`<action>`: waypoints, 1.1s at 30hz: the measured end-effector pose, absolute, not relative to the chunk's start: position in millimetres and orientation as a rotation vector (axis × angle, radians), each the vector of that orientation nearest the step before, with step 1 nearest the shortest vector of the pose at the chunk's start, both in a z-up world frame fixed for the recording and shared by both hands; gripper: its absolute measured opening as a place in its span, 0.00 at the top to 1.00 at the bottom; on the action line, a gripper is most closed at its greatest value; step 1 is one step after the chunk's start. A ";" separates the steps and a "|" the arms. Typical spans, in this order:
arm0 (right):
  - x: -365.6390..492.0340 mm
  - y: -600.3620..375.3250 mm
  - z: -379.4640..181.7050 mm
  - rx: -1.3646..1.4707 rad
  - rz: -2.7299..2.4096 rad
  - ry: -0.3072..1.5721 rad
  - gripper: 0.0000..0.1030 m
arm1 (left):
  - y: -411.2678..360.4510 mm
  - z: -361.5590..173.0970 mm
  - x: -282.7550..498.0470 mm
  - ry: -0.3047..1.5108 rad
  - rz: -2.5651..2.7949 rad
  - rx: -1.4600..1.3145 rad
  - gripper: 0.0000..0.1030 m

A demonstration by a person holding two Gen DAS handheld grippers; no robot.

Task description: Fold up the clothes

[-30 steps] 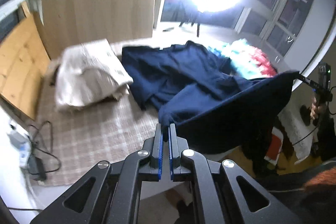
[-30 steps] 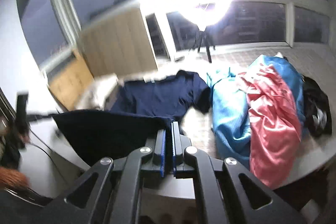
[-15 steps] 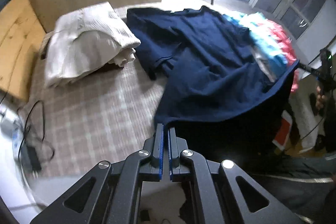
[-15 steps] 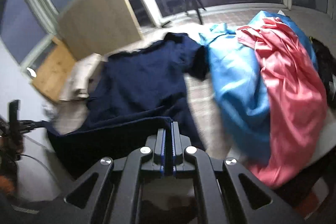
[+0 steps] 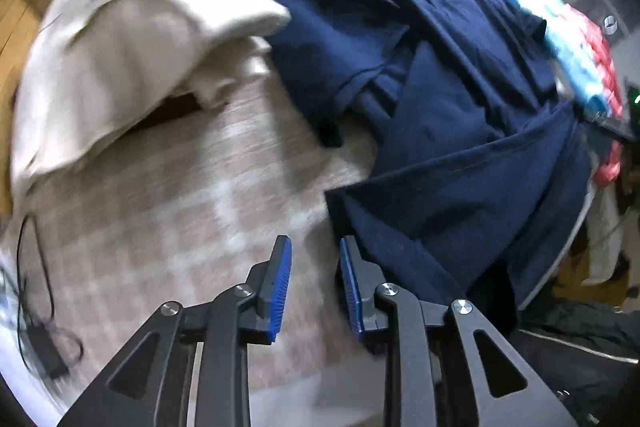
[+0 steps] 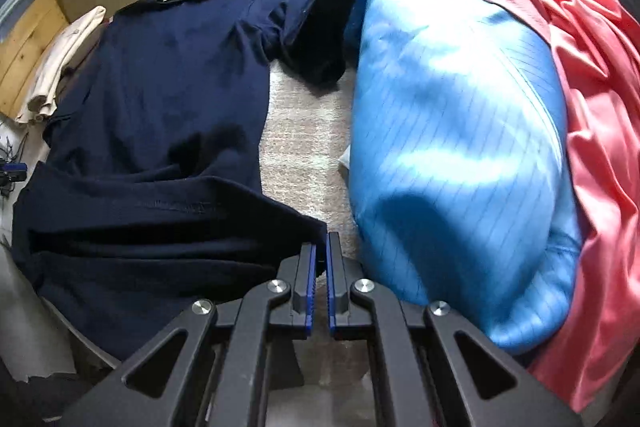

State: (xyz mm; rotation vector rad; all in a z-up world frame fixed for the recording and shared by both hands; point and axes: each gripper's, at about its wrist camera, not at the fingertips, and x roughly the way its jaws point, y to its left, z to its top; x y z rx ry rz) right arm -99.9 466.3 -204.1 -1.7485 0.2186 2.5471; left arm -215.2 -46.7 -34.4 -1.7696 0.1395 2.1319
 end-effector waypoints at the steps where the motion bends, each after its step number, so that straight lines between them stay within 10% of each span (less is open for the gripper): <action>1: -100.0 468.0 -203.7 -1.756 2.551 0.224 0.96 | -52.9 -28.6 -210.6 0.085 2.134 -1.772 0.75; 13: -104.4 472.4 -202.0 -1.806 2.572 0.257 0.96 | -20.9 -39.3 -209.4 -0.068 2.015 -1.825 0.67; 15: -103.5 473.7 -200.6 -1.808 2.577 0.278 0.96 | -14.0 -40.9 -208.6 -0.045 2.013 -1.824 0.95; 33: -95.6 468.8 -203.9 -1.815 2.556 0.351 0.95 | -63.8 1.5 -162.1 0.012 2.194 -1.741 0.95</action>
